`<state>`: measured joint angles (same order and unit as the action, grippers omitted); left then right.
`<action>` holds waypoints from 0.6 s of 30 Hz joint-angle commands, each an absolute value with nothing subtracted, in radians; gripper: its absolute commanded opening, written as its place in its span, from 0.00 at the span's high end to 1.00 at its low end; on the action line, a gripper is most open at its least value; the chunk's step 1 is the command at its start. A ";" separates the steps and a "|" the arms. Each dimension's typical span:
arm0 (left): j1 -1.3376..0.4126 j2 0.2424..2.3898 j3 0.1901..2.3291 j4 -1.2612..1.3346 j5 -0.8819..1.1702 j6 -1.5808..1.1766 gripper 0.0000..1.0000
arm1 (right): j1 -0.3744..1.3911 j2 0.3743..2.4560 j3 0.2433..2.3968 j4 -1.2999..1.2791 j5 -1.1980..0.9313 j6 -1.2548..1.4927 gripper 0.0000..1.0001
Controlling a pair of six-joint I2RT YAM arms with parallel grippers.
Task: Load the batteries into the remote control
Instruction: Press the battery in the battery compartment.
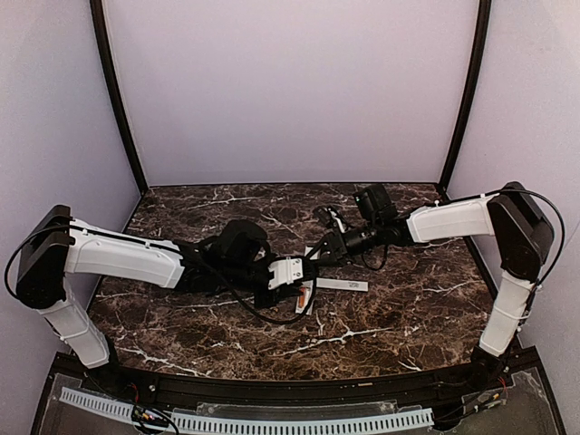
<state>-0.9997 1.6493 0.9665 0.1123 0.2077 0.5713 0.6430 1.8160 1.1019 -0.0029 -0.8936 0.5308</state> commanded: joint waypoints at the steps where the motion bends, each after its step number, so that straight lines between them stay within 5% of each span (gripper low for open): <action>1: -1.005 1.643 0.992 0.087 0.195 0.587 0.81 | 0.653 1.828 1.131 0.004 -0.897 0.515 1.00; 18: -1.018 1.651 1.013 0.058 0.195 0.622 0.80 | 0.658 1.843 1.147 -0.040 -0.893 0.502 1.00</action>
<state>-1.0100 1.6493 0.9897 0.0956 0.1921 0.6067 0.6437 1.8328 1.1164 -0.0334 -0.8928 0.5137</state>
